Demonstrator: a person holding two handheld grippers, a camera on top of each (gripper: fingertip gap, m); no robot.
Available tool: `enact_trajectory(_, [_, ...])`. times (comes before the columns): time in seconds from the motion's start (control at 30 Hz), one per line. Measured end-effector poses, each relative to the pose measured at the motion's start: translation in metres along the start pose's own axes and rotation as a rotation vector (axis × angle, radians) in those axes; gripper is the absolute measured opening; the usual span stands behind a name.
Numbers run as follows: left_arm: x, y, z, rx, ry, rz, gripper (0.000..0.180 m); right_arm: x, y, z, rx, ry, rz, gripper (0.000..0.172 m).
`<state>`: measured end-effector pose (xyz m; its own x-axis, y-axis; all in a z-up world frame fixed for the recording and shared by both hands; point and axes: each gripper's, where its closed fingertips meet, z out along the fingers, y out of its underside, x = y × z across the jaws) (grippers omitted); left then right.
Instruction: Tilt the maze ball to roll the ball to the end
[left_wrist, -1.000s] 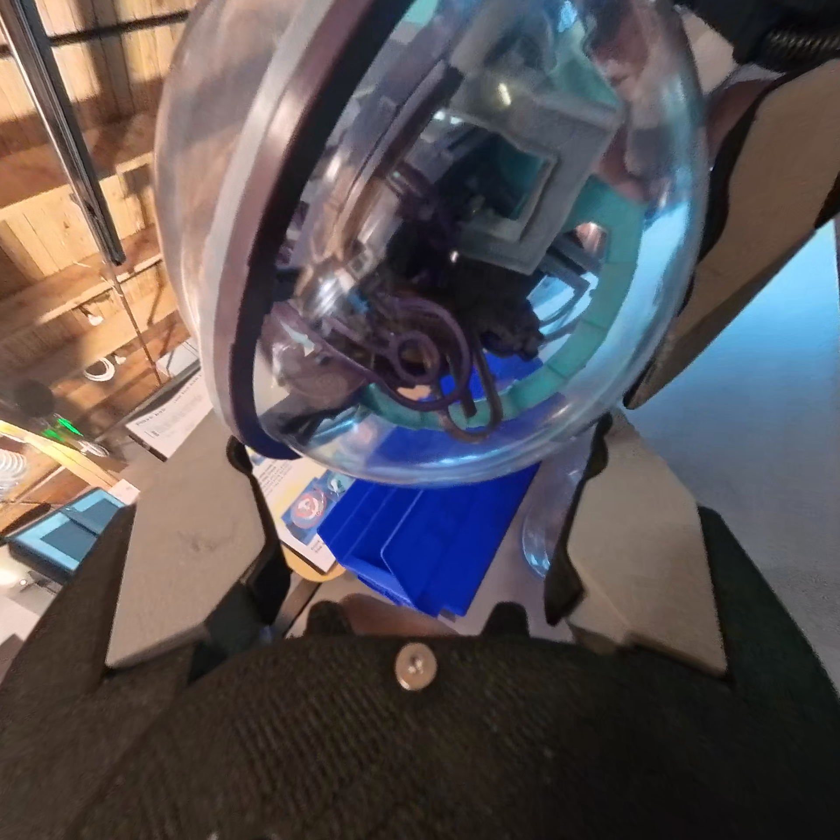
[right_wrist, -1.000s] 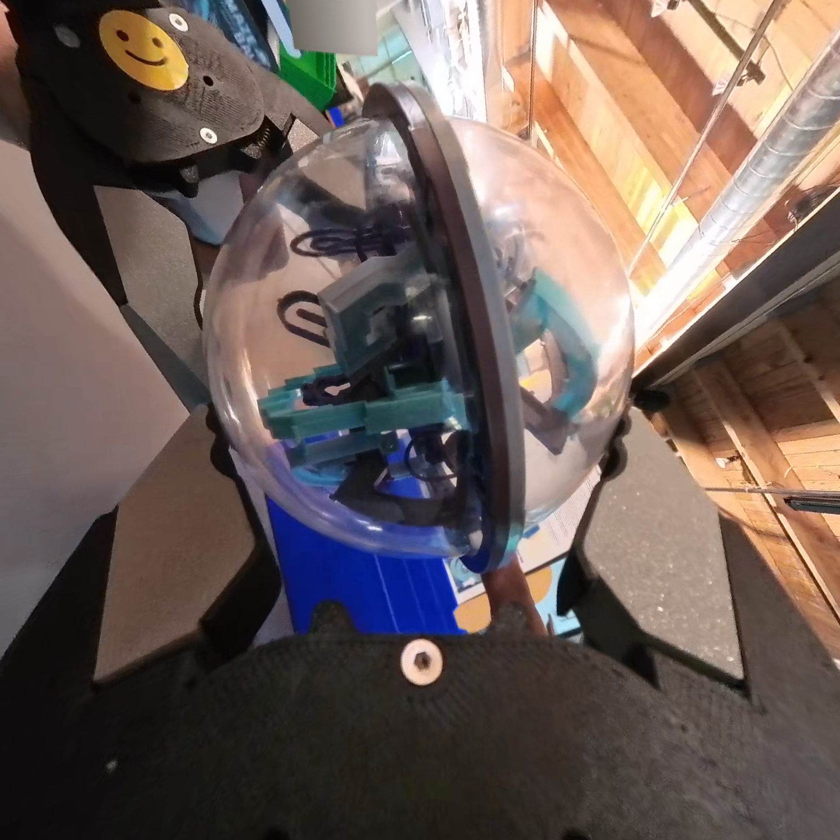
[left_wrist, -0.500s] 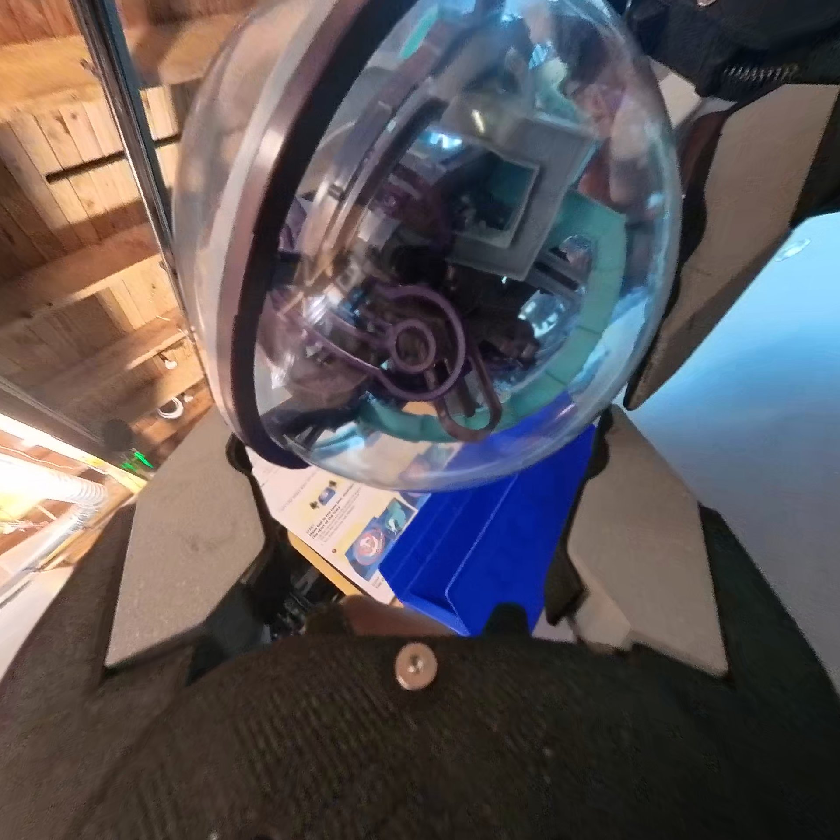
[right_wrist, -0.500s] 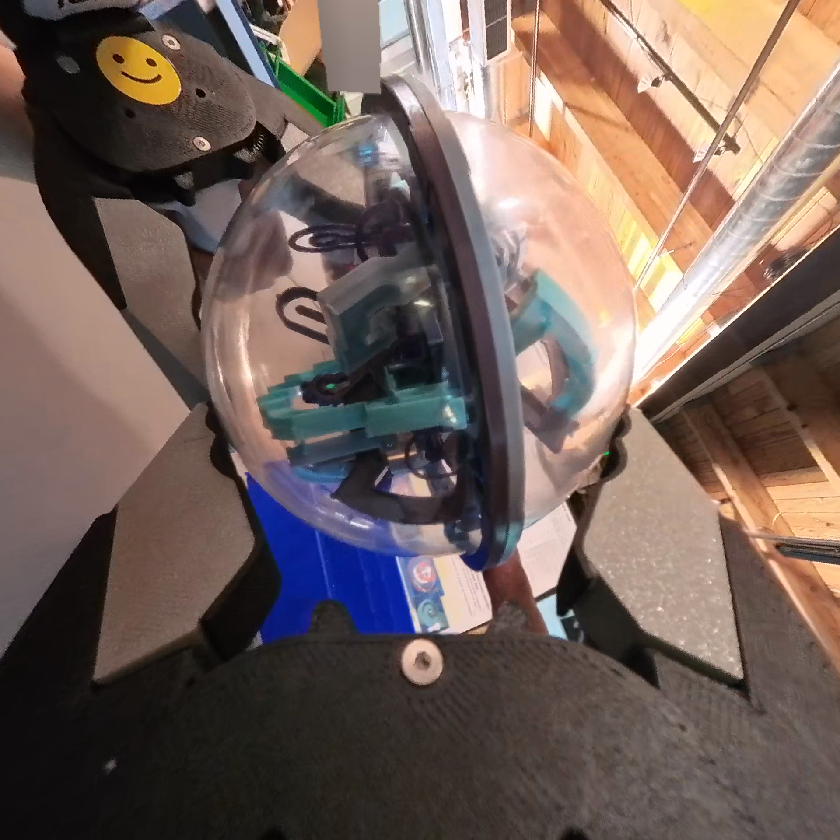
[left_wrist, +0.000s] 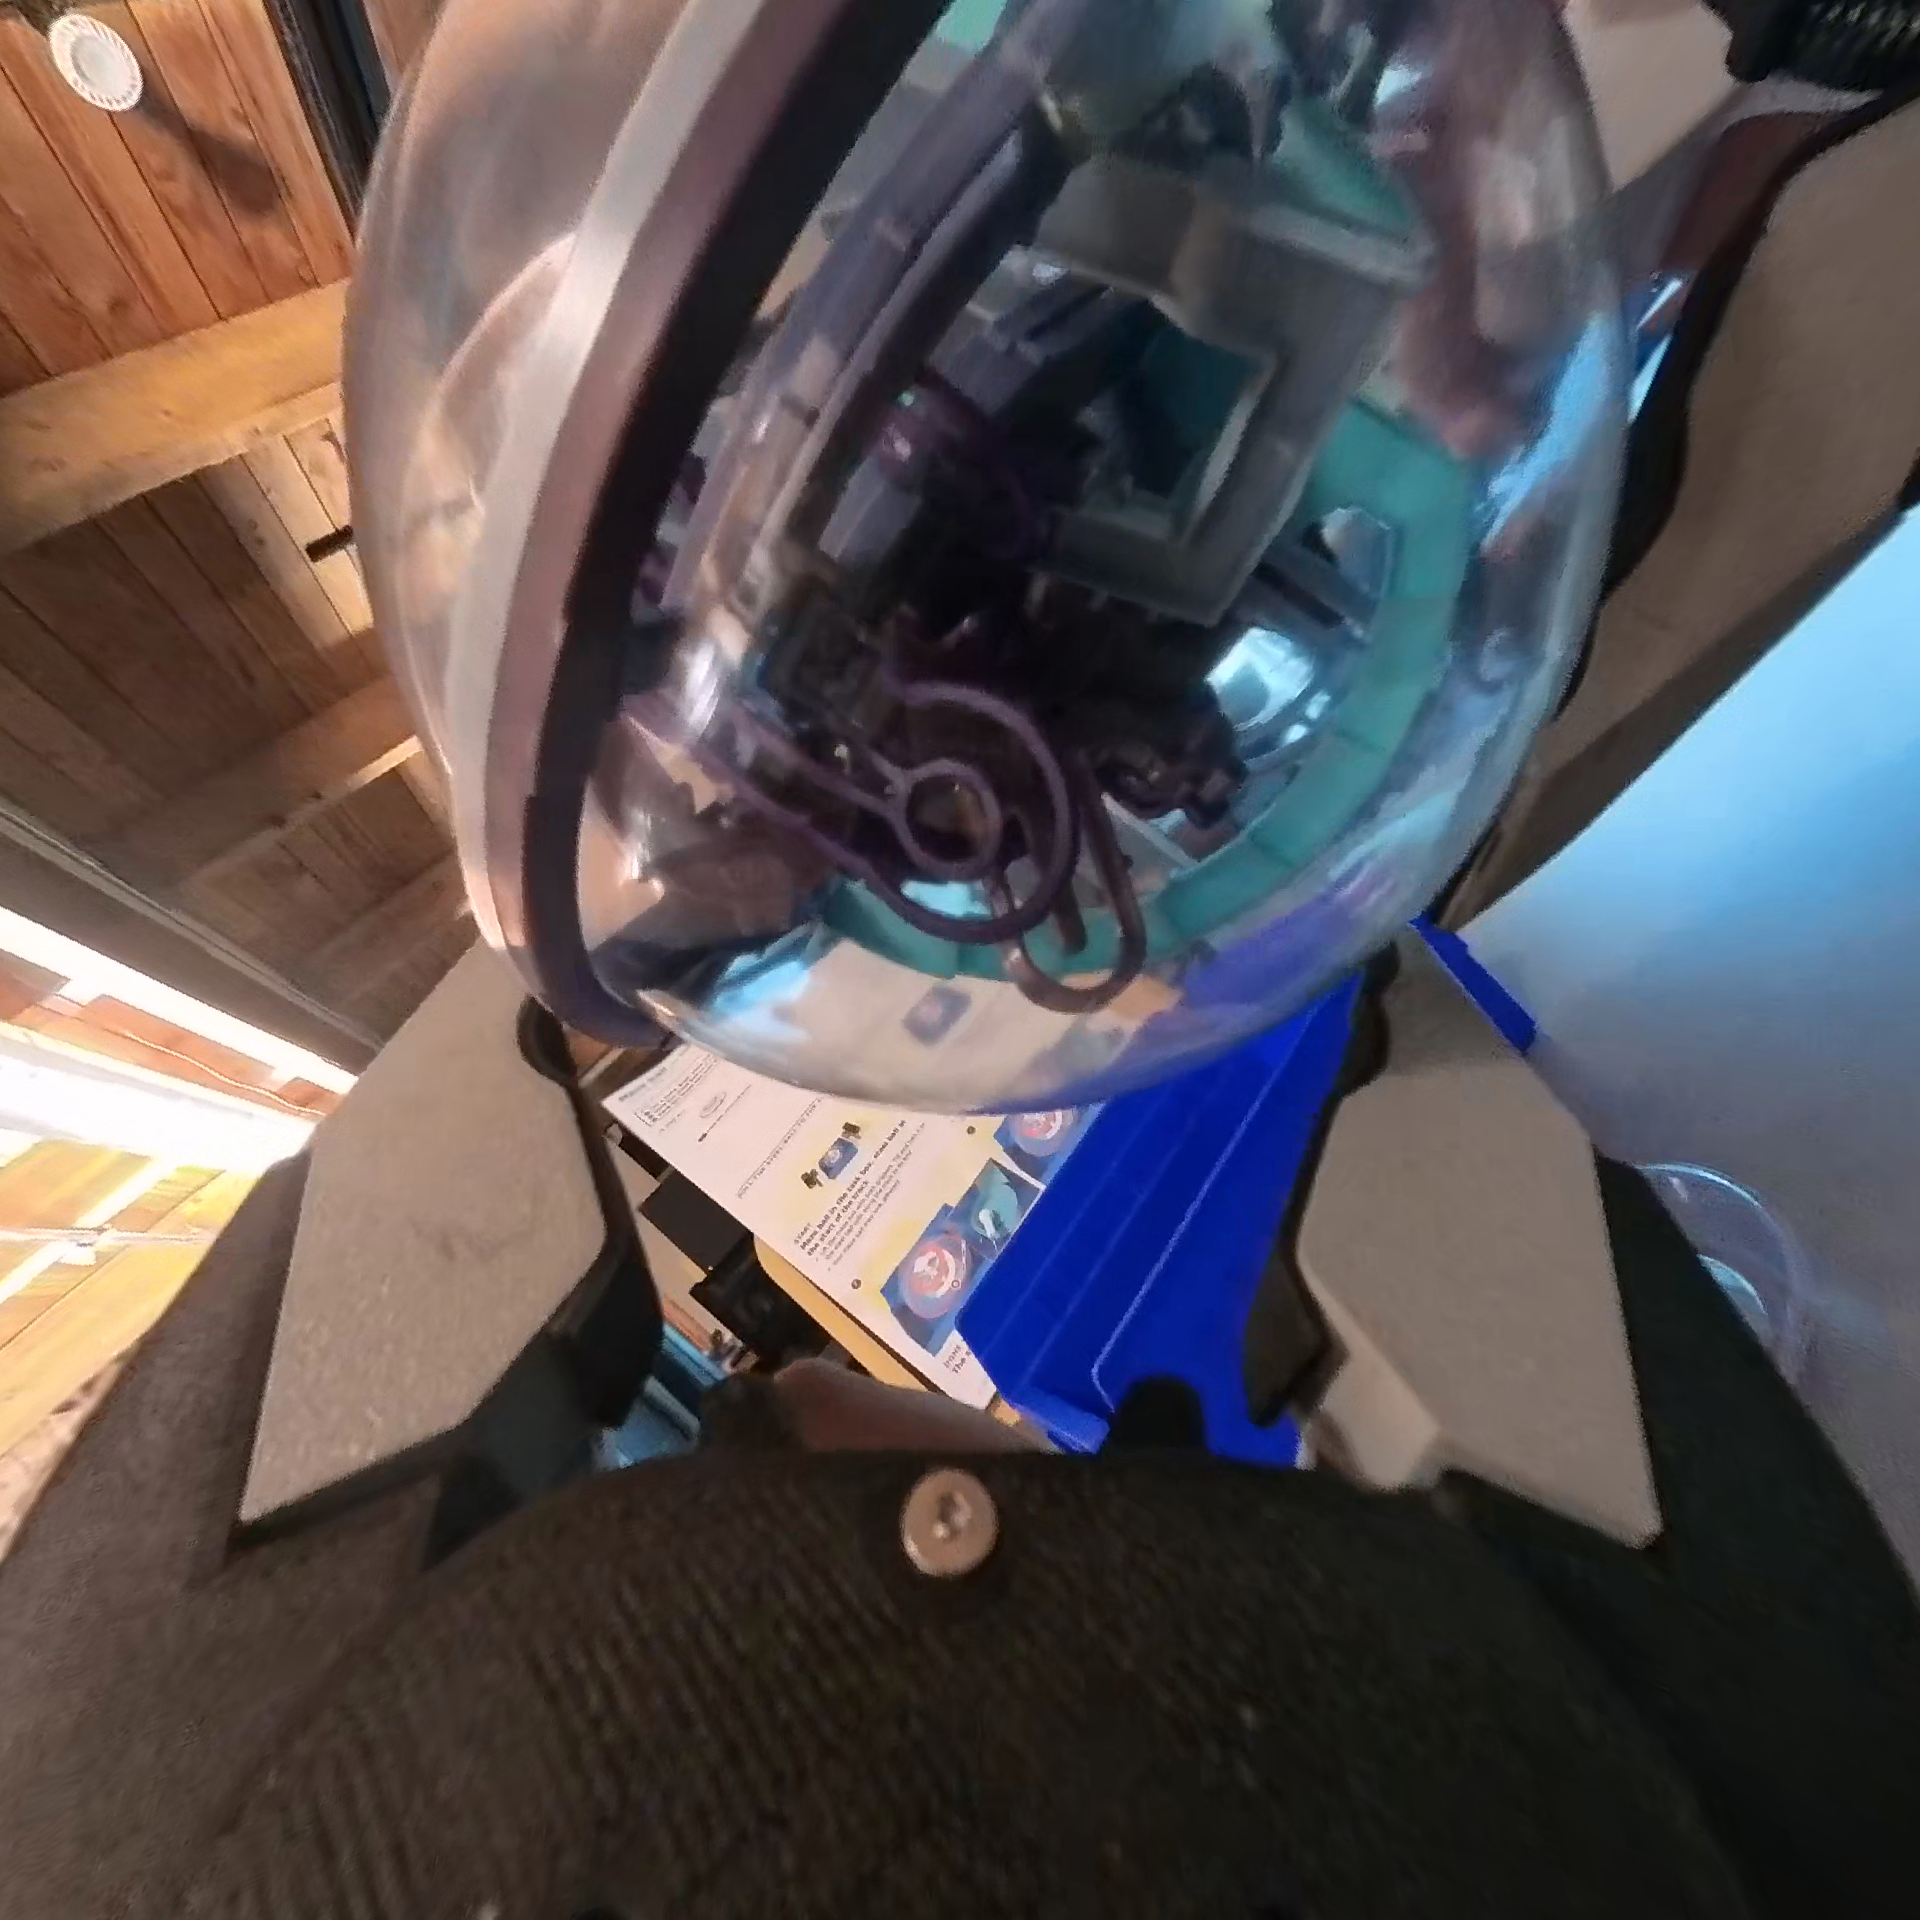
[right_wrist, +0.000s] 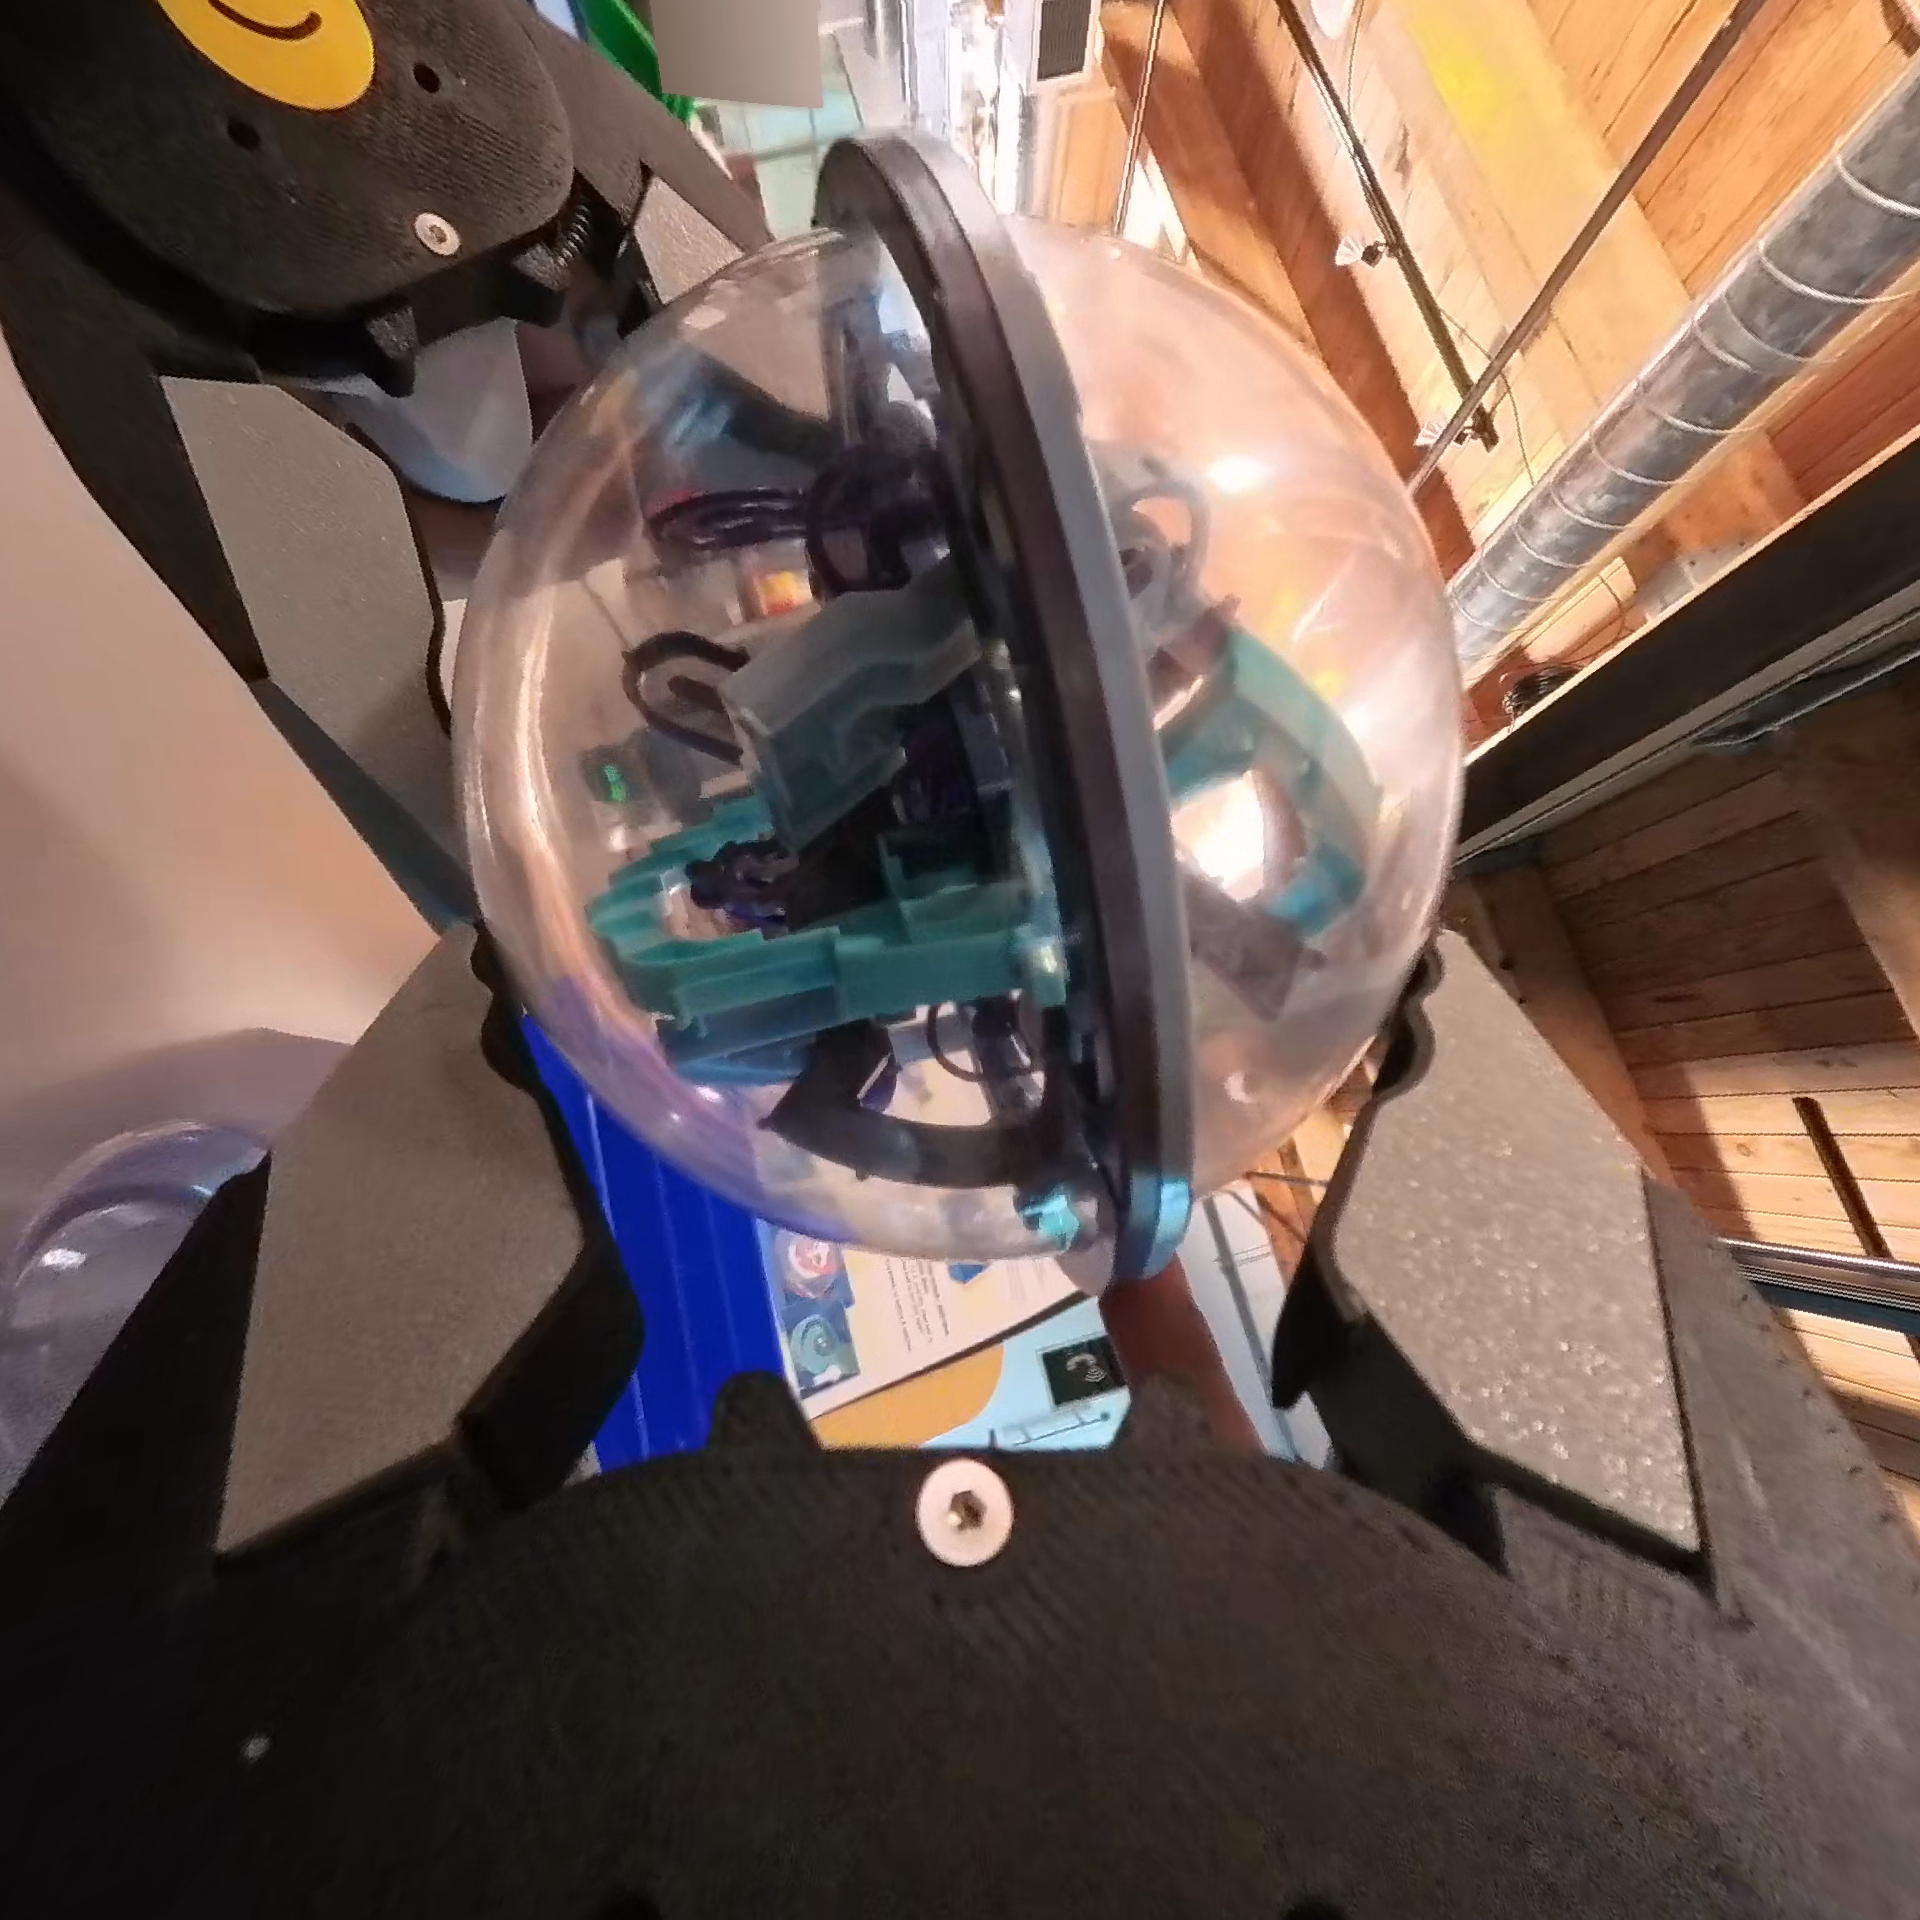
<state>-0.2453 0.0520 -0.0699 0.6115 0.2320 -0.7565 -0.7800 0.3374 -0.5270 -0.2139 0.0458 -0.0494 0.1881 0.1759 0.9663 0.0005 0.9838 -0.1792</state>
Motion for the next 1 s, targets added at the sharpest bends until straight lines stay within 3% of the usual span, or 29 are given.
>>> enact_trajectory(0.03, [0.002, 0.002, 0.001, -0.004, 0.008, -0.008, 0.146, -0.001, 0.002, 0.0, -0.001, -0.002, 0.005, 0.158])
enact_trajectory(0.33, [0.003, 0.002, 0.006, -0.03, 0.014, -0.005, 0.146, 0.001, 0.008, 0.0, 0.009, -0.012, 0.036, 0.158])
enact_trajectory(1.0, [-0.05, -0.064, 0.022, -0.03, 0.039, 0.038, 0.146, 0.076, -0.023, -0.004, 0.072, -0.005, 0.104, 0.158])
